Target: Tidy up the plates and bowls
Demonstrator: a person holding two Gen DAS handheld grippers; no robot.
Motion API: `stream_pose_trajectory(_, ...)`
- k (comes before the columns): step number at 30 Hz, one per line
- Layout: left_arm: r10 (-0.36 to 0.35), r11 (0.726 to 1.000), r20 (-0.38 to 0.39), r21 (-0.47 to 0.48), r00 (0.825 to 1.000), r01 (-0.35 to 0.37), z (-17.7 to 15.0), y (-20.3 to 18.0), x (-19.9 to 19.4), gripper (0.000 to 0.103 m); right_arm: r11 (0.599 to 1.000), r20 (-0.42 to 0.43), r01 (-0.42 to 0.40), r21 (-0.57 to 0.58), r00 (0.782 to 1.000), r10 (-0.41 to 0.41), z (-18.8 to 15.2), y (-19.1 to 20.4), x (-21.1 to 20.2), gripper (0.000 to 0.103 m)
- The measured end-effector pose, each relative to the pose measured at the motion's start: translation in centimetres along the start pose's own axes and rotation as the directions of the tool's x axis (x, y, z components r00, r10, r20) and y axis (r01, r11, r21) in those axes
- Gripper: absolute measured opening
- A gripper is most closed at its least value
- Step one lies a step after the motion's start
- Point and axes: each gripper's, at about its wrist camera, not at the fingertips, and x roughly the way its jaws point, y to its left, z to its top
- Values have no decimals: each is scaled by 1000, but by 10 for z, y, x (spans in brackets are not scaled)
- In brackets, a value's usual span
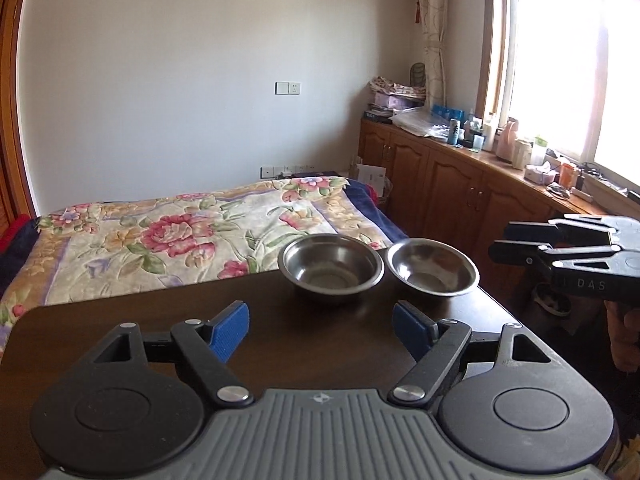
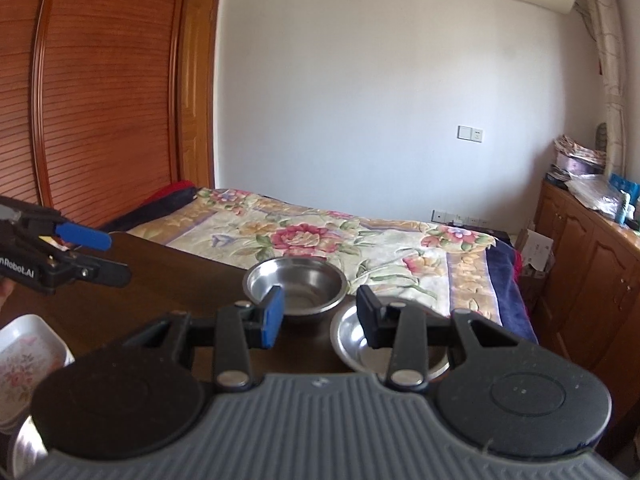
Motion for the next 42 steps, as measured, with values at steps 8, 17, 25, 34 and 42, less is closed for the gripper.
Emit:
stream_pose_trajectory(8, 10, 1000, -11, 8, 1000, -10, 10, 14, 19, 81, 999, -21, -35, -30, 999, 34, 19, -2, 28, 41)
stream_pose_trajectory(17, 13, 1000, -36, -6, 999, -13, 22, 34, 52, 81, 998, -86, -53, 22, 995, 55, 21, -6, 75, 41)
stream_pose_trajectory(25, -3, 999, -60, 32, 998, 4, 30, 42, 89, 77, 1000, -179, -17, 19, 984, 20, 15, -13, 115, 41)
stream_pose_trajectory(34, -66, 998, -108, -24, 992, 63, 25, 48, 128, 59, 998, -255, -22, 51, 966, 34, 6, -19, 144, 40)
stream_pose_trajectory(42, -108, 991, -153, -90, 982, 95, 23, 47, 147, 56, 995, -284, -38, 92, 957, 63, 5, -23, 156, 37)
